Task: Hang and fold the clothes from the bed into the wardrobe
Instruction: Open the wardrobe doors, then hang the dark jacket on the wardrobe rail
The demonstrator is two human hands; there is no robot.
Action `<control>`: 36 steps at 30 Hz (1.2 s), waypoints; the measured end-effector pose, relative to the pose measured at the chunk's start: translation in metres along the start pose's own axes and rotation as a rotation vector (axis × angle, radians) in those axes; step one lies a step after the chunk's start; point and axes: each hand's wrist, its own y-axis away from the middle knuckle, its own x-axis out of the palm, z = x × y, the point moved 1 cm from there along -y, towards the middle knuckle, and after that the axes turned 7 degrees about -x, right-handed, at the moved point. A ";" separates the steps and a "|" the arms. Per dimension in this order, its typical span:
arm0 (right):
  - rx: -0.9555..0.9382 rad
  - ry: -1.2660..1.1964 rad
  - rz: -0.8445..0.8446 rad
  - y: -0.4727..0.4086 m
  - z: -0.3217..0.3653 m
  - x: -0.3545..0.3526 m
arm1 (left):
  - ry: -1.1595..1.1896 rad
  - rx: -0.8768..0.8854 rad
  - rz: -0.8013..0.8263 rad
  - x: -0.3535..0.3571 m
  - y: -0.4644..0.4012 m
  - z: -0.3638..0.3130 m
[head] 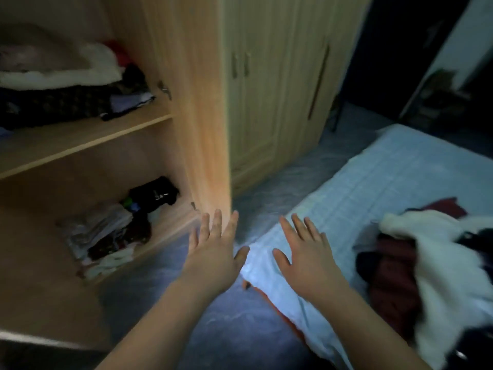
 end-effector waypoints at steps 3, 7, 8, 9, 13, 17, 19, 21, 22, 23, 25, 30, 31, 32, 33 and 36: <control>0.123 0.020 -0.013 0.036 -0.084 -0.017 | -0.038 0.125 0.032 0.023 -0.006 -0.095; 0.303 0.014 -0.063 0.086 -0.173 -0.035 | -0.096 0.318 0.074 0.048 -0.006 -0.205; 0.341 0.004 -0.078 0.098 -0.190 -0.039 | -0.102 0.364 0.087 0.053 -0.006 -0.228; 0.372 -0.008 -0.089 0.109 -0.207 -0.042 | -0.107 0.404 0.097 0.057 -0.007 -0.249; 0.478 -0.072 -0.105 0.147 -0.260 -0.051 | -0.135 0.538 0.130 0.074 -0.013 -0.321; 0.568 -0.086 -0.112 0.165 -0.296 -0.049 | -0.145 0.637 0.193 0.093 -0.020 -0.370; 0.609 -0.095 -0.097 0.167 -0.308 -0.046 | -0.137 0.668 0.214 0.103 -0.029 -0.386; 0.636 -0.113 -0.096 0.164 -0.320 -0.044 | -0.138 0.693 0.227 0.114 -0.043 -0.399; 0.650 -0.117 -0.100 0.161 -0.326 -0.045 | -0.135 0.707 0.231 0.119 -0.052 -0.405; 0.668 -0.119 -0.108 0.156 -0.333 -0.045 | -0.126 0.723 0.236 0.124 -0.060 -0.412; 0.707 -0.111 -0.120 0.144 -0.349 -0.048 | -0.108 0.760 0.247 0.131 -0.079 -0.424; 0.801 -0.129 -0.176 0.104 -0.383 -0.057 | -0.149 0.857 0.293 0.140 -0.128 -0.463; 0.823 -0.129 -0.177 0.097 -0.391 -0.057 | -0.153 0.882 0.299 0.142 -0.136 -0.474; 0.848 -0.132 -0.177 0.092 -0.399 -0.058 | -0.157 0.905 0.305 0.145 -0.142 -0.485; 0.876 -0.137 -0.169 0.089 -0.406 -0.058 | -0.162 0.926 0.319 0.150 -0.147 -0.497; 0.948 -0.155 -0.127 0.095 -0.425 -0.054 | -0.192 0.989 0.366 0.167 -0.151 -0.530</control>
